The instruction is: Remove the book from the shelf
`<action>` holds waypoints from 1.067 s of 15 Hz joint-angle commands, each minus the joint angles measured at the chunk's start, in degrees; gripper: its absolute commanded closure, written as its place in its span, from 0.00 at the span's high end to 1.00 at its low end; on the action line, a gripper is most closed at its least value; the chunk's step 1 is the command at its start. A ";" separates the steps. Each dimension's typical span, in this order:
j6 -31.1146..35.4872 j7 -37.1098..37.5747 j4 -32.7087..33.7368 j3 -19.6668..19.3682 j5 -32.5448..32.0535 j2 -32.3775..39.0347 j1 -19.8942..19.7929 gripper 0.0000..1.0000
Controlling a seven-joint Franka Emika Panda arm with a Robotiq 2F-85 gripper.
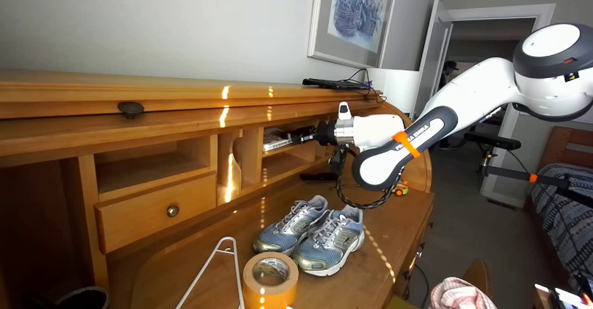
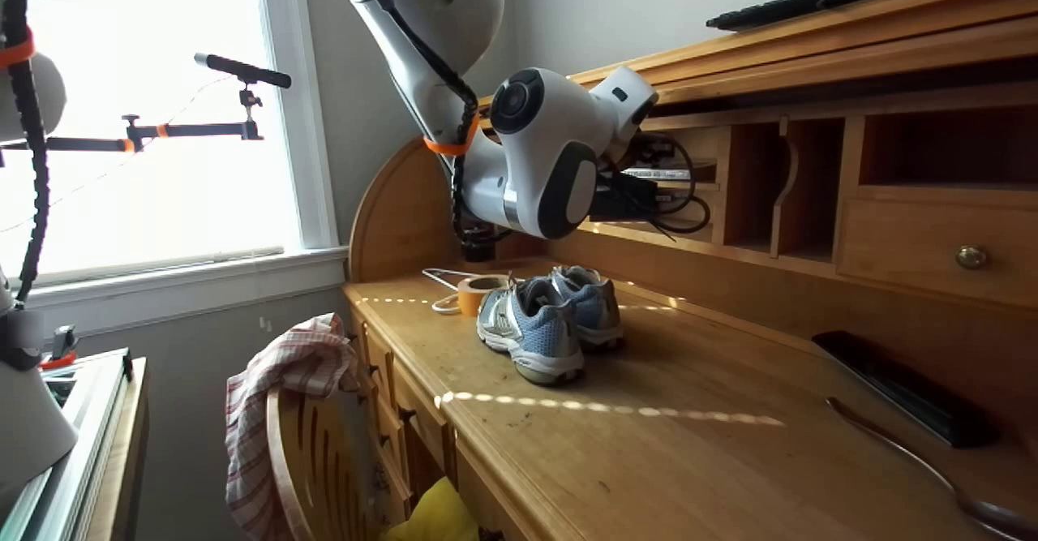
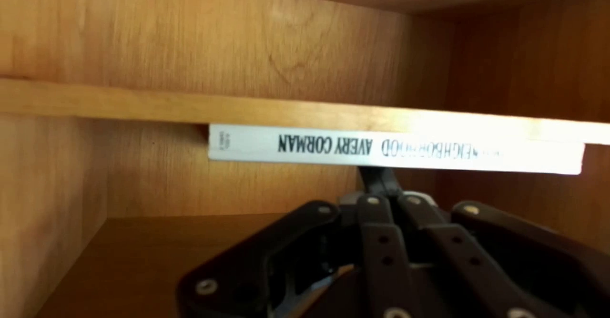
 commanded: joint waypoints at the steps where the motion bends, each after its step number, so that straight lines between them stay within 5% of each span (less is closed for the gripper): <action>1: -4.05 1.59 1.16 -0.30 0.46 0.38 -0.29 0.00; 16: -14.02 4.70 -8.31 -2.01 10.59 -10.75 -1.27 0.00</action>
